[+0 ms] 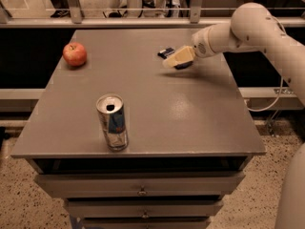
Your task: Move rxbar blueberry near apple
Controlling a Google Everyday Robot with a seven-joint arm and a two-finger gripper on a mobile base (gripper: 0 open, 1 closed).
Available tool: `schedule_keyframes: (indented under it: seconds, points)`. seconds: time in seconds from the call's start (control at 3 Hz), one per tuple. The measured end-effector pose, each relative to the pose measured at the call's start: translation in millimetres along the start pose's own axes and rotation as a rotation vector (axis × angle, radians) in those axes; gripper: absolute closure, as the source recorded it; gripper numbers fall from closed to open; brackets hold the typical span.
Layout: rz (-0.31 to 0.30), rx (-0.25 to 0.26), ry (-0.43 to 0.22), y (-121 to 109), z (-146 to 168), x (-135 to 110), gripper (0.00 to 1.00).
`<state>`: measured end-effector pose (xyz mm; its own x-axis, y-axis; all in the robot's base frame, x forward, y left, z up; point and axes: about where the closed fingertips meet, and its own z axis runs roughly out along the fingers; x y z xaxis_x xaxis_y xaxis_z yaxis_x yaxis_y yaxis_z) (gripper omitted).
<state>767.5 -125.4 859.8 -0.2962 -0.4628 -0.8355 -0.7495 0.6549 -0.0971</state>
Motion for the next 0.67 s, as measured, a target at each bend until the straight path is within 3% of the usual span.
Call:
schedule_keyframes:
  seconds: [0.33,0.67]
  points:
    - [0.021,-0.009,0.003,3.7,16.0,-5.5,0.0]
    - [0.048,0.001,0.031,3.9,23.8,4.4,0.0]
